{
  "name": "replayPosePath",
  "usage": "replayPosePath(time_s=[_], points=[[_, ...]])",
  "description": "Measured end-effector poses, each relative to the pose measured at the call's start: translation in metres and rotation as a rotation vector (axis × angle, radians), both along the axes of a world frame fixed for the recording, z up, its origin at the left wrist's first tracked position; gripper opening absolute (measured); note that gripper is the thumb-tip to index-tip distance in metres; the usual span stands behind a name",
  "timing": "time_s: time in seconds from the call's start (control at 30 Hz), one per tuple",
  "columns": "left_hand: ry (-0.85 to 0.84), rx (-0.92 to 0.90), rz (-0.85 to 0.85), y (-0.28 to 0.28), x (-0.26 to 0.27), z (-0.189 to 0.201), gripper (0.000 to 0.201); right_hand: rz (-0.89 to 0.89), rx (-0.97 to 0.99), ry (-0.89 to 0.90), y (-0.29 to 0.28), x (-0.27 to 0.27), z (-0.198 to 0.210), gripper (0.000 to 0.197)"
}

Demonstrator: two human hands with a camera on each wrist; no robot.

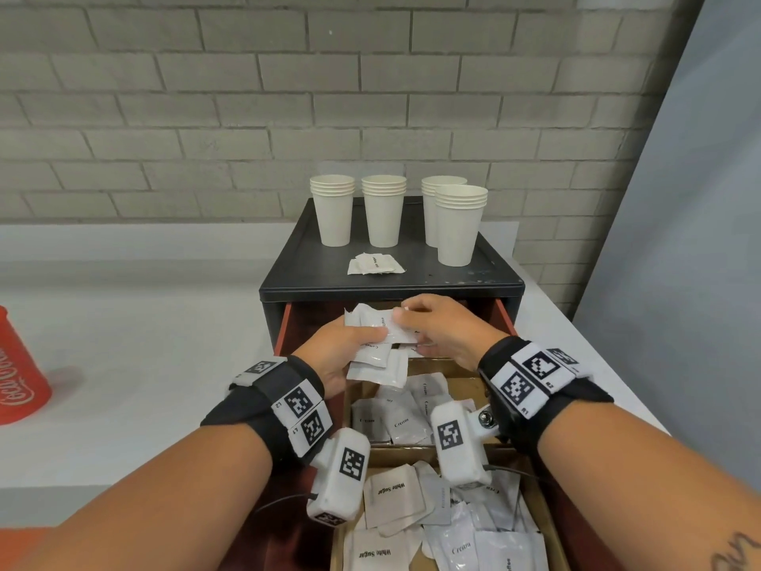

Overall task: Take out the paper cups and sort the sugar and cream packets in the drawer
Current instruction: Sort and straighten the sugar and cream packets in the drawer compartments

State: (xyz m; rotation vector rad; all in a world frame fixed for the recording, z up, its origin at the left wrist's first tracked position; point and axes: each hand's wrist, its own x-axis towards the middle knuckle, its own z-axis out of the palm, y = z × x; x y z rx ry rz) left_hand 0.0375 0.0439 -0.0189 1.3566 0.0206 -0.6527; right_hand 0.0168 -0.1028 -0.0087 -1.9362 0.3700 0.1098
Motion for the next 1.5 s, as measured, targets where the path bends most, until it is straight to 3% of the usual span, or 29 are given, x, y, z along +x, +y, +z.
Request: replayPosePath(time_s=[0.1,0.23,0.43,0.53,0.63,0.77,0.93,1.07,1.3,1.5], points=[[0.022,-0.01,-0.005,-0.003,-0.003,0.002,0.014,-0.007,-0.066,-0.047,0.003,0.004,-0.001,0.028],[0.096,-0.001,0.083,0.001,0.002,0.0,0.011,-0.146,-0.034,-0.064,-0.008,0.008,-0.001,0.022],[0.121,-0.039,0.13,0.002,0.006,0.0,0.031,-0.228,0.098,-0.01,-0.018,0.01,-0.012,0.036],[0.104,-0.048,0.107,-0.001,0.004,-0.001,0.044,-0.073,0.057,0.07,-0.005,0.004,-0.004,0.036],[0.062,-0.06,0.03,-0.004,0.0,-0.002,0.04,0.159,0.012,-0.01,0.006,0.002,-0.004,0.041],[0.089,-0.114,0.05,-0.005,0.004,-0.003,0.038,0.245,-0.036,-0.063,0.009,0.006,-0.009,0.049],[0.048,-0.102,-0.019,0.002,0.006,-0.006,0.036,0.133,0.063,-0.067,0.005,0.006,-0.013,0.03],[-0.023,-0.094,-0.122,0.001,0.008,-0.01,0.053,0.002,0.036,-0.093,-0.002,0.005,-0.011,0.013],[-0.018,-0.054,-0.091,0.002,0.015,-0.016,0.052,-0.128,0.018,-0.074,-0.015,0.009,-0.015,0.017],[-0.038,0.011,-0.028,0.003,0.016,-0.016,0.06,-0.314,0.114,0.01,-0.026,0.012,-0.014,0.025]])
